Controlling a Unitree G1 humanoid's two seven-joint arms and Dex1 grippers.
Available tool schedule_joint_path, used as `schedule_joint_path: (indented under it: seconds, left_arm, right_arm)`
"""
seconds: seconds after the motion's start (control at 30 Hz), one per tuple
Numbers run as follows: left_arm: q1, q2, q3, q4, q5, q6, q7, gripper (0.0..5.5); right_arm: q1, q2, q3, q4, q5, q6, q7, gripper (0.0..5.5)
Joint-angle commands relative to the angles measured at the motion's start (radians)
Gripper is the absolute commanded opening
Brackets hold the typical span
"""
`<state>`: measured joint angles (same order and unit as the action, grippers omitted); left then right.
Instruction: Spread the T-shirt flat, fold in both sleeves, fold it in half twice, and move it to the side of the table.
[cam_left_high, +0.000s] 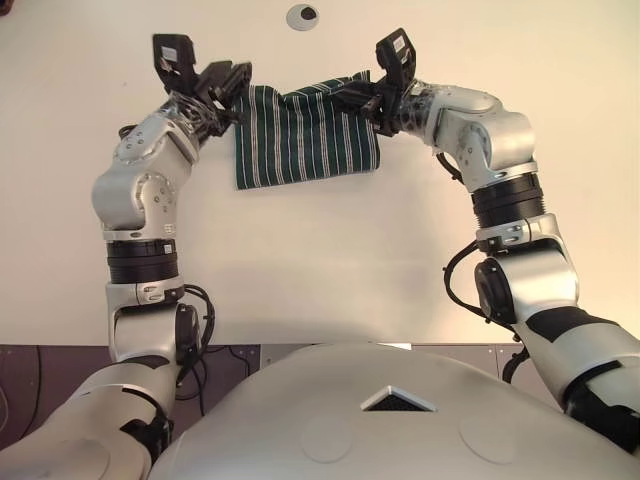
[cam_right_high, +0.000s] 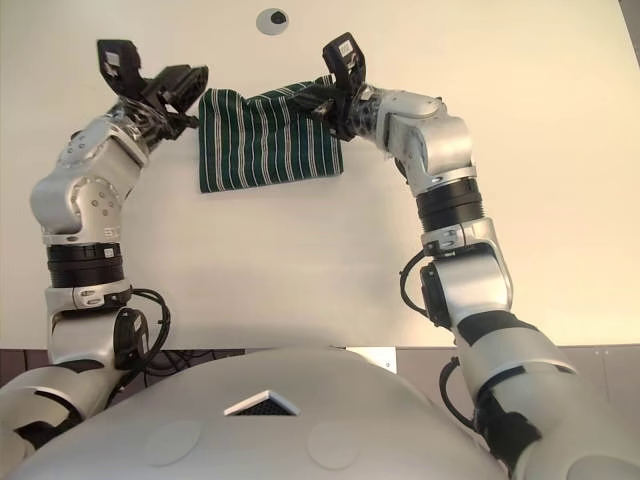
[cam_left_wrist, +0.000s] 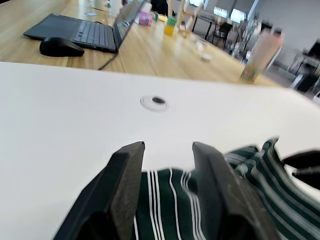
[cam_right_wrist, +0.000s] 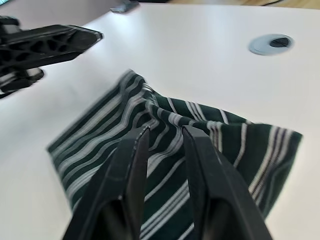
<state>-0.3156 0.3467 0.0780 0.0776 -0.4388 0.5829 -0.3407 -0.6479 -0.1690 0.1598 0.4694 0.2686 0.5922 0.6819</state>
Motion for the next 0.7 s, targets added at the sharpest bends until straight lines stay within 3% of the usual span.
schedule_joint_path:
  seconds: [0.03, 0.2, 0.43, 0.7]
  left_arm:
    - [-0.009, 0.008, -0.093, 0.178, 0.142, -0.105, -0.029, 1.71]
    - [-0.056, -0.012, -0.124, 0.331, 0.238, -0.214, -0.037, 1.71]
    - [-0.036, -0.014, -0.109, 0.370, 0.284, -0.255, -0.031, 1.71]
    - [-0.040, -0.015, -0.095, 0.380, 0.309, -0.246, -0.019, 1.71]
  right_arm:
    - [-0.073, 0.041, 0.006, 0.140, -0.075, -0.064, -0.085, 1.19]
    - [-0.145, 0.098, -0.045, 0.338, -0.116, -0.173, -0.211, 1.19]
    - [-0.206, 0.092, -0.122, 0.531, -0.135, -0.228, -0.316, 1.19]
    - [-0.232, 0.090, -0.123, 0.597, -0.175, -0.269, -0.297, 1.19]
